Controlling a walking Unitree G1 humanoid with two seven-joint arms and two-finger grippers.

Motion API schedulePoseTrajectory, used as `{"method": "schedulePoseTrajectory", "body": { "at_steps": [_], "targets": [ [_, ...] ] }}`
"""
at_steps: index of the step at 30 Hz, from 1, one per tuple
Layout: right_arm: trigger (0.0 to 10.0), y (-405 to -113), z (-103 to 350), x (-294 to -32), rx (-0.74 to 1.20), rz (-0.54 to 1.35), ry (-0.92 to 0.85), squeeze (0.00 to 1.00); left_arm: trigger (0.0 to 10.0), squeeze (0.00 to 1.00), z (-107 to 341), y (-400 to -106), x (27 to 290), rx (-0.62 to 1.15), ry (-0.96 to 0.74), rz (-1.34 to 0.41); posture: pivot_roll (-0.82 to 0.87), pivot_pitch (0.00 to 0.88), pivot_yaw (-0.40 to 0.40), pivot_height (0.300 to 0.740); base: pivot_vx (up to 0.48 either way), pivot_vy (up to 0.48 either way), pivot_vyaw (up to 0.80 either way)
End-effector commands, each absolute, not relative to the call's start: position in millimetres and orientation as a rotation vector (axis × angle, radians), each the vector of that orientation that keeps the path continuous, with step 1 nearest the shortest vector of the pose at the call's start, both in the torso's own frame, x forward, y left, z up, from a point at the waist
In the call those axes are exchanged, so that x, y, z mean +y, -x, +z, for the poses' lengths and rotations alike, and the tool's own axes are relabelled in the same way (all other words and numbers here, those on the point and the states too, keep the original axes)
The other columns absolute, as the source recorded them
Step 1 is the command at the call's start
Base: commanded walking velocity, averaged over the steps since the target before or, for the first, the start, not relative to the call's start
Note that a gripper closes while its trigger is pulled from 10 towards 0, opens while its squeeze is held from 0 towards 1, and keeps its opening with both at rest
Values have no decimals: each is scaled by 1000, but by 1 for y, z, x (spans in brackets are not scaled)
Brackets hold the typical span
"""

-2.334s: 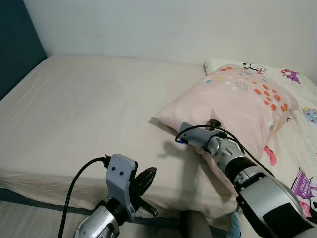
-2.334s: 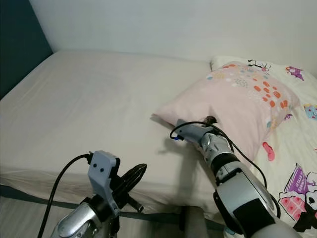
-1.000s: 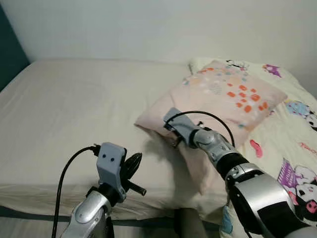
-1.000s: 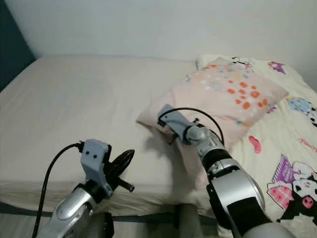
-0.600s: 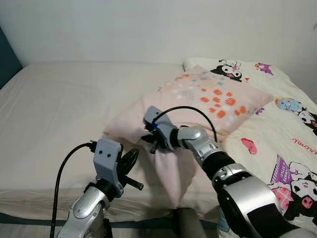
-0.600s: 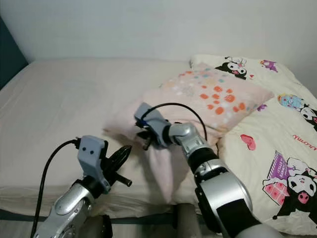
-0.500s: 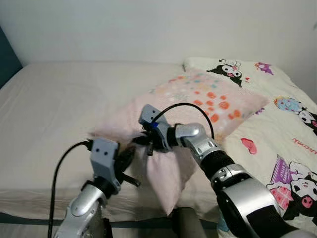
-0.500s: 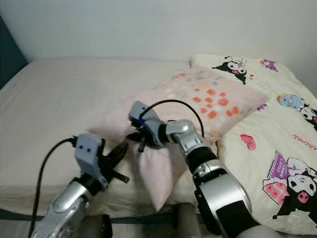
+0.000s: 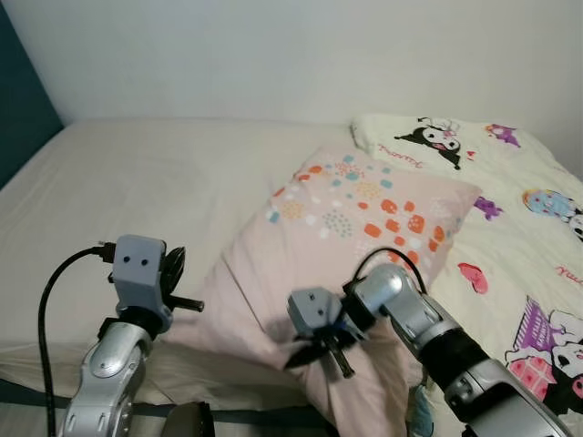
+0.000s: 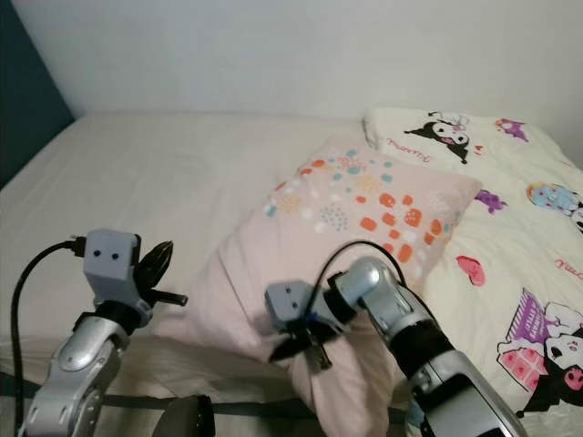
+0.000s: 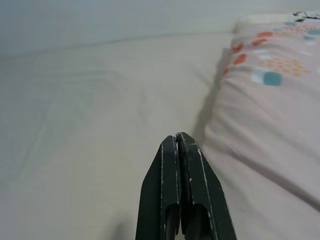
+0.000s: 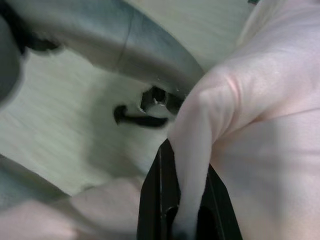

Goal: Clean up the room

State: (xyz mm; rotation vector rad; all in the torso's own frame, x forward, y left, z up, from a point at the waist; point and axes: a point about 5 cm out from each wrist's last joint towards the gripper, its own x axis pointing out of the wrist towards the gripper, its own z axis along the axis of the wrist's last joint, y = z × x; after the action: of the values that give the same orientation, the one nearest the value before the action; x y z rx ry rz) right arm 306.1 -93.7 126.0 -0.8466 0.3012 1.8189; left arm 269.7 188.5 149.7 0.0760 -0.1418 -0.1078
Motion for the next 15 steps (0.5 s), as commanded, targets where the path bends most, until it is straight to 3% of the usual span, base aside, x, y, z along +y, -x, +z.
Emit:
{"method": "schedulePoseTrajectory", "body": {
  "at_steps": [1, 5, 7, 10, 13, 14, 15],
  "targets": [
    [0, -301, 113, -101, 354, 1831, 924, 0, 10000, 0, 144, -270, 186, -118, -97, -142, 42, 99, -43, 600, 0, 0, 0],
    [0, -299, 112, -110, 381, 1839, 1005, 0, 10000, 0, 143, -270, 185, -117, -100, -146, 41, 100, -42, 600, 0, 0, 0],
    [0, -302, 110, -137, 481, 1797, 1239, 0, 10000, 0, 142, -270, 184, -116, -105, -144, 35, 100, -43, 600, 0, 0, 0],
    [0, -313, 113, -148, 483, 1677, 1366, 0, 10000, 0, 140, -270, 183, -117, -102, -142, 34, 97, -41, 600, 0, 0, 0],
    [0, -324, 117, -145, 422, 1557, 1354, 0, 10000, 0, 140, -270, 181, -117, -95, -151, 33, 96, -40, 600, 0, 0, 0],
    [1216, -328, 119, -141, 387, 1505, 1328, 0, 10000, 0, 140, -271, 179, -118, -92, -155, 34, 95, -39, 600, 0, 0, 0],
    [7137, -333, 121, -136, 365, 1448, 1283, 776, 10000, 0, 139, -271, 177, -117, -86, -163, 35, 94, -38, 600, 0, 0, 0]
  ]
}}
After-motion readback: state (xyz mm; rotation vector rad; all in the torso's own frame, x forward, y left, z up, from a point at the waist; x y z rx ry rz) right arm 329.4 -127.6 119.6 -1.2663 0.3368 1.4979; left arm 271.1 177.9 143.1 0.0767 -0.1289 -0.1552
